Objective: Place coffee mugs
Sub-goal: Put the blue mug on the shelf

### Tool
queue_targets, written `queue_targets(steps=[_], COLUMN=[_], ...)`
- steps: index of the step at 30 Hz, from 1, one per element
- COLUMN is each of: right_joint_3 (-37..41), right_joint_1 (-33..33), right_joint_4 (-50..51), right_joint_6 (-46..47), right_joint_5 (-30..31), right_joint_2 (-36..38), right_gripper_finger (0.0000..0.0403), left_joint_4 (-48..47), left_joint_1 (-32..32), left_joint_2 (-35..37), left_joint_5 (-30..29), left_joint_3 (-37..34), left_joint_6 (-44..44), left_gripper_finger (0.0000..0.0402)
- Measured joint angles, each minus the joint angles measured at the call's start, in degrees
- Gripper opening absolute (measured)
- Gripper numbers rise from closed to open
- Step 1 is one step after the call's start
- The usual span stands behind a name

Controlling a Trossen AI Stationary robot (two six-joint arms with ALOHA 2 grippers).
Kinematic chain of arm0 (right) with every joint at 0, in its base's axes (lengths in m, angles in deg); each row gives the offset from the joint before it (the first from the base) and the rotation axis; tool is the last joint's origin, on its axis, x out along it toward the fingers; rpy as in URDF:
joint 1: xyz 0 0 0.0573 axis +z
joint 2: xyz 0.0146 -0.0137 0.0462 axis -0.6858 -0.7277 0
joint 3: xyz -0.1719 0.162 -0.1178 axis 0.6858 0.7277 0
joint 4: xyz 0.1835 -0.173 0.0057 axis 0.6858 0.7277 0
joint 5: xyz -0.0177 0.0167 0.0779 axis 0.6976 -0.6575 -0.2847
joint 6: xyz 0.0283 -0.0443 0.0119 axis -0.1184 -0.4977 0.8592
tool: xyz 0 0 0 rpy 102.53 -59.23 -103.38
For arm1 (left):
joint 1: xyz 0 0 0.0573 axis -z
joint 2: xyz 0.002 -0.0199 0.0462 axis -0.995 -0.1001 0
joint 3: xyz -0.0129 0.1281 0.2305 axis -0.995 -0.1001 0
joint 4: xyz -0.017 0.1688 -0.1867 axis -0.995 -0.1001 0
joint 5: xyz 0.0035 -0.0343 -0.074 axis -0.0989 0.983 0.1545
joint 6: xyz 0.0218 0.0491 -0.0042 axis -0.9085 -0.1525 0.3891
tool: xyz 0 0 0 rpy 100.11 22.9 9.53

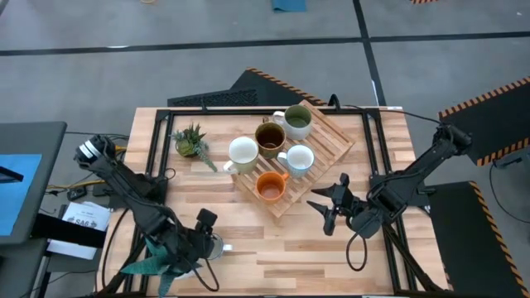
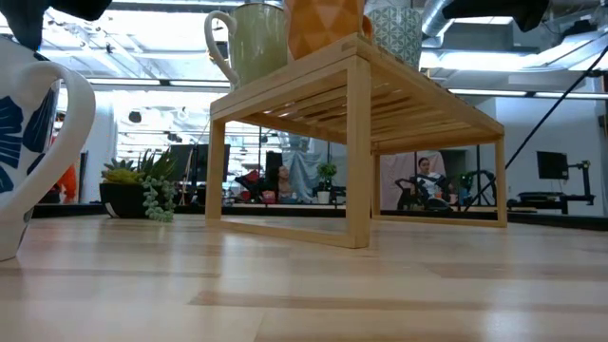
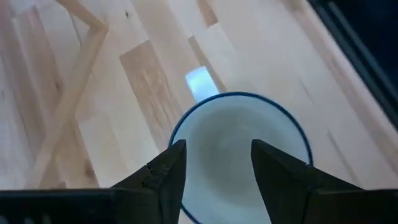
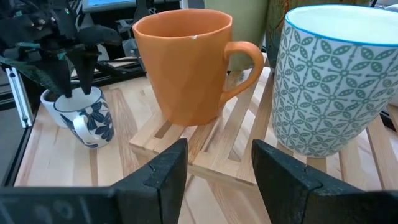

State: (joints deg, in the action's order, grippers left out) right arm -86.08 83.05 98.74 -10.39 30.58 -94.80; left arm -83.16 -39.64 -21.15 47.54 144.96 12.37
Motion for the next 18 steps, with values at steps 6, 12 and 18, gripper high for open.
queue_targets(steps=[6, 12, 18], right_joint_3=[0.00, 0.00, 0.00], right_joint_1=[0.00, 0.00, 0.00], right_joint_4=[0.00, 0.02, 0.03], right_joint_6=[0.02, 0.02, 0.04], right_joint_5=[-0.02, -0.04, -0.07], right_joint_2=[0.00, 0.00, 0.00], right_gripper_finger=[0.0203, 0.0203, 0.0203], left_joint_4=[-4.85, -6.38, -9.24], left_joint_1=[-1.45, -3.38, -6.72], left_joint_2=[-0.57, -0.57, -0.57], left_joint_5=[-4.00, -1.33, 2.53], left_joint_3=[1.47, 1.84, 1.84], left_joint_6=[1.17, 5.18, 8.26], left_gripper_finger=[0.0145, 0.0143, 0.0143])
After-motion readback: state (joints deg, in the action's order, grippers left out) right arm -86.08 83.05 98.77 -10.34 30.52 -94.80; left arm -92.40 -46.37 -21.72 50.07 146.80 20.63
